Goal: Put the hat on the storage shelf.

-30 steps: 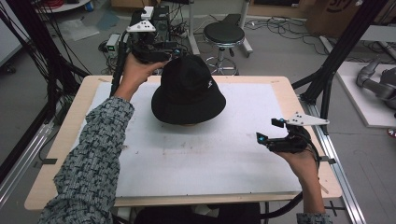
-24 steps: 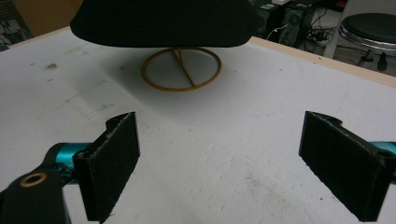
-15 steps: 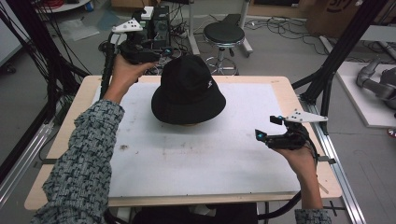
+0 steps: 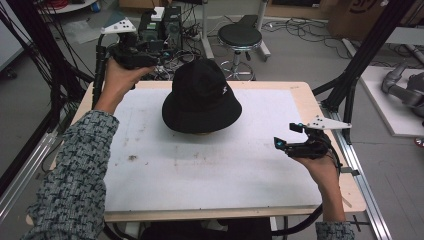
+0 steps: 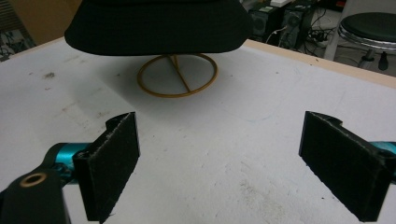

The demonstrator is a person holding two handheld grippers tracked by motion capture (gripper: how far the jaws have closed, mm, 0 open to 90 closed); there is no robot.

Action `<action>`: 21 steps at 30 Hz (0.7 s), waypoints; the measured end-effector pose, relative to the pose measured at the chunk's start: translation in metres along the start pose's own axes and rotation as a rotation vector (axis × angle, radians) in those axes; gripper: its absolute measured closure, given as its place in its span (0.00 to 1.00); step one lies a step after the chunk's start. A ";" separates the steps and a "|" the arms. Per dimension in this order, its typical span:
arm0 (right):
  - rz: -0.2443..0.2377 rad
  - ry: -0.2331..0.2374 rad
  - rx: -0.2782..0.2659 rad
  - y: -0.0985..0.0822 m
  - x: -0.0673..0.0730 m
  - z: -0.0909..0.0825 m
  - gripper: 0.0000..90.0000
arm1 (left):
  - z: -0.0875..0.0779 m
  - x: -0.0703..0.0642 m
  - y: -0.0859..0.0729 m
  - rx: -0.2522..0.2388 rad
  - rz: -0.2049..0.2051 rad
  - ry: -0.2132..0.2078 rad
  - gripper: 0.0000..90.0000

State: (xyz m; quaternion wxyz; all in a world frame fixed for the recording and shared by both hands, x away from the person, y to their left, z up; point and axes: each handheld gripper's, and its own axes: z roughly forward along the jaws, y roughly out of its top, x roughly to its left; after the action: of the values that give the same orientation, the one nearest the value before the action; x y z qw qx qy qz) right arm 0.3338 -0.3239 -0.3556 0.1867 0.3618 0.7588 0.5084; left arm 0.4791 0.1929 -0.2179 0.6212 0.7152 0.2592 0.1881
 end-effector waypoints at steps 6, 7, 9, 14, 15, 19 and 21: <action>-0.004 -0.002 -0.005 0.001 -0.001 0.001 0.14 | -0.016 0.004 -0.004 0.006 -0.012 0.055 0.34; -0.002 -0.004 -0.007 0.001 -0.002 0.002 0.14 | -0.020 0.005 -0.005 0.000 -0.011 0.057 0.34; 0.001 -0.002 -0.003 0.001 -0.001 0.003 0.14 | -0.025 0.005 -0.007 0.000 -0.007 0.061 0.34; -0.010 0.002 0.004 0.002 0.000 0.006 0.14 | -0.041 0.006 -0.011 -0.005 -0.009 0.065 0.32; -0.008 -0.001 0.002 0.002 0.000 0.006 0.14 | -0.045 0.006 -0.011 -0.008 -0.009 0.065 0.31; -0.010 0.000 -0.008 0.004 -0.001 0.005 0.14 | -0.059 0.002 -0.015 -0.018 -0.003 0.075 0.30; -0.007 0.002 -0.005 0.005 0.000 0.006 0.14 | -0.063 0.001 -0.017 -0.017 -0.007 0.080 0.29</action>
State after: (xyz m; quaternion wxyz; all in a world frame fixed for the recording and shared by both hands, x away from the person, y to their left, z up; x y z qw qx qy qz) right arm 0.3397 -0.3192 -0.3539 0.1886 0.3581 0.7590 0.5099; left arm 0.4405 0.2453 -0.2250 0.6171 0.7008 0.2848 0.2167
